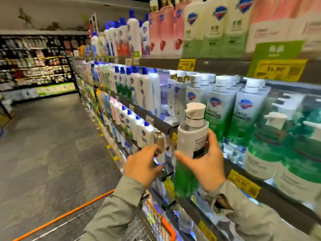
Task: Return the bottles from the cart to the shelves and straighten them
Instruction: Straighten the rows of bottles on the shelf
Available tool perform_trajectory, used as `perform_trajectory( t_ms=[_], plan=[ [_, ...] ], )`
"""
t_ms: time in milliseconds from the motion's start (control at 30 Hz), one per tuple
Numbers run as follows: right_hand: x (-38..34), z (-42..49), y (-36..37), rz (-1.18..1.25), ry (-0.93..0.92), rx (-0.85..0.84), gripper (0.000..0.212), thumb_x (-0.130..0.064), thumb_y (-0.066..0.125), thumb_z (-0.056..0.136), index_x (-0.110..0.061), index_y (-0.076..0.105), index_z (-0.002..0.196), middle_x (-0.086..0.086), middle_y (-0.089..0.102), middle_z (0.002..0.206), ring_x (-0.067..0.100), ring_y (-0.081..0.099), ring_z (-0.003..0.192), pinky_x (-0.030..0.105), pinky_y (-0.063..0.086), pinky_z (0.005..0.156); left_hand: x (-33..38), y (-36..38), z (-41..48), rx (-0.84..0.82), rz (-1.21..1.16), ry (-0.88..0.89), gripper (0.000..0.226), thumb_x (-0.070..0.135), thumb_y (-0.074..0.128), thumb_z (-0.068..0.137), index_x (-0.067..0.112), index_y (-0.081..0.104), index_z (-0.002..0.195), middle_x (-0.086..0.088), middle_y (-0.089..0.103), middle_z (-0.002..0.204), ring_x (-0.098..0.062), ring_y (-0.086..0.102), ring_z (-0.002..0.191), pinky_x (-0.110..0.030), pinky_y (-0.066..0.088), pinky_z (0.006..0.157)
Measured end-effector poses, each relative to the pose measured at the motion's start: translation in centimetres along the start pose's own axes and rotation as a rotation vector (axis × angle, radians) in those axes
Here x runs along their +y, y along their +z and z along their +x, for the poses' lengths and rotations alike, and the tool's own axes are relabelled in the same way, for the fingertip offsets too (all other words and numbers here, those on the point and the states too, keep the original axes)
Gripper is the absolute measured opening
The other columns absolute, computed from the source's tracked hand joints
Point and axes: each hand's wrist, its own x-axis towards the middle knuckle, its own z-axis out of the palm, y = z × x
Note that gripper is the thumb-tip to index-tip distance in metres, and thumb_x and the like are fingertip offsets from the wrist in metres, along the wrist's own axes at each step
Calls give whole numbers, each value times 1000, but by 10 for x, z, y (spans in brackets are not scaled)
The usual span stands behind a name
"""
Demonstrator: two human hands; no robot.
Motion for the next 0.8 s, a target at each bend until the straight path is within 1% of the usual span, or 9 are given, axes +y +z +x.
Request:
perform_trajectory(
  t_ms=[67,133,233,333,433,500,567,633,800],
  plan=[
    [1,12,-13,-35,-22,23,83,-15,91,56,-34,45,123,-22,56,114,-14,53,103,9,44,86,12,8,17,-2,-21,41,35,34,69,81,26,54,112,7,60,112,-16,58,106,-39,46,85],
    [0,23,-24,-47,-31,52,82,-13,90,57,-44,41,116,-26,54,112,-19,52,100,4,42,82,26,15,32,-12,-12,77,34,37,68,82,26,53,110,6,59,109,-18,58,103,-40,46,84],
    [1,36,-38,-58,-42,92,82,-10,89,58,-41,41,117,-29,51,110,-24,50,97,-1,40,78,43,23,51,-41,6,125,33,41,64,82,29,51,110,8,57,110,-18,56,103,-38,45,85],
    [2,48,-47,-97,-59,141,84,-15,90,58,-43,40,119,-28,53,112,-21,51,100,0,40,81,52,27,67,-35,10,168,34,43,63,84,32,50,112,10,56,109,-15,55,105,-38,45,85],
    [1,60,-54,-150,-71,180,80,-14,90,58,-44,41,114,-25,54,111,-19,52,99,0,40,81,58,27,80,-26,-6,207,36,43,63,84,33,48,115,11,56,112,-13,55,107,-38,45,86],
    [2,68,-56,-189,-76,211,80,-16,89,59,-43,41,117,-19,56,112,-9,55,100,4,40,85,58,25,90,-22,-14,246,35,42,63,85,34,47,115,13,56,113,-11,55,106,-36,45,87],
    [5,75,-57,-220,-67,236,86,-19,89,60,-31,41,130,-8,56,122,5,54,109,19,43,95,58,24,101,-32,-38,271,34,41,63,85,35,47,116,14,56,115,-10,55,106,-35,44,89],
    [10,84,-56,-252,-51,248,94,-21,88,61,-24,37,139,-4,53,131,12,51,117,29,42,100,58,24,113,-45,-64,298,34,40,63,85,34,48,115,13,56,117,-10,55,107,-36,44,91],
    [27,100,-56,-331,-59,269,95,-18,88,61,-20,36,140,1,51,131,14,50,119,31,43,98,60,29,140,-83,-57,378,32,42,59,87,34,47,116,15,55,117,-7,53,109,-32,41,93]
  ],
)
